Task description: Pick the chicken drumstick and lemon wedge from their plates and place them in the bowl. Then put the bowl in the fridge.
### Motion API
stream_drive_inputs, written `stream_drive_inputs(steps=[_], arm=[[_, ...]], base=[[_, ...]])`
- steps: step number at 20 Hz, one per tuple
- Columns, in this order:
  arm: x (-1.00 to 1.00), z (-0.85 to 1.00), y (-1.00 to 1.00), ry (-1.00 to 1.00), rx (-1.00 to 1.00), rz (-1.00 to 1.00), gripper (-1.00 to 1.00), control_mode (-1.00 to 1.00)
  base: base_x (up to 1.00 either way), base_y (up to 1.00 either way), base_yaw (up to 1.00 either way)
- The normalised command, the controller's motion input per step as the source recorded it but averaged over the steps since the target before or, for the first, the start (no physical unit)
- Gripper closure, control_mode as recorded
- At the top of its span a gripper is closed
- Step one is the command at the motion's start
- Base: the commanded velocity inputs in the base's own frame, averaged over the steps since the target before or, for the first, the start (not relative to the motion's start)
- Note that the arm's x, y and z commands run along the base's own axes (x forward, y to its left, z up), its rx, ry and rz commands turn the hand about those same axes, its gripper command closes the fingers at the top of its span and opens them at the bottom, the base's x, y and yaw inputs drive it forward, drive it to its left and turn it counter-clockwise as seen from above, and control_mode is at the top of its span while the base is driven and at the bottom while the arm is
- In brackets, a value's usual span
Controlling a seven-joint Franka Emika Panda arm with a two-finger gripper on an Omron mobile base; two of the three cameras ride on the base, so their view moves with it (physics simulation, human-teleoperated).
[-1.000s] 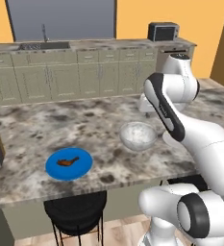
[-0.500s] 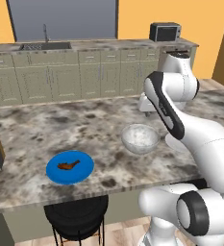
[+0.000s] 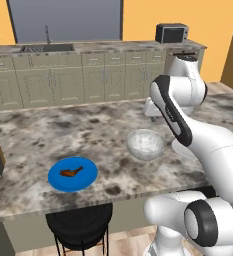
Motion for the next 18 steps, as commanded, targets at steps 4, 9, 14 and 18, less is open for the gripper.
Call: stream_drive_inputs(steps=[4,9,14,18], arm=[[0.0,0.0,0.0,0.0,0.0,0.0,-1.0,-1.0],[0.0,0.0,0.0,0.0,0.0,0.0,-1.0,-1.0],[-0.01,0.0,0.0,0.0,0.0,0.0,-1.0,-1.0],[-0.08,-0.05,-0.16,0.0,0.04,-0.05,-1.0,-1.0]], base=[[0.0,0.0,0.0],[0.0,0.0,0.0],[0.0,0.0,0.0],[0.0,0.0,0.0]])
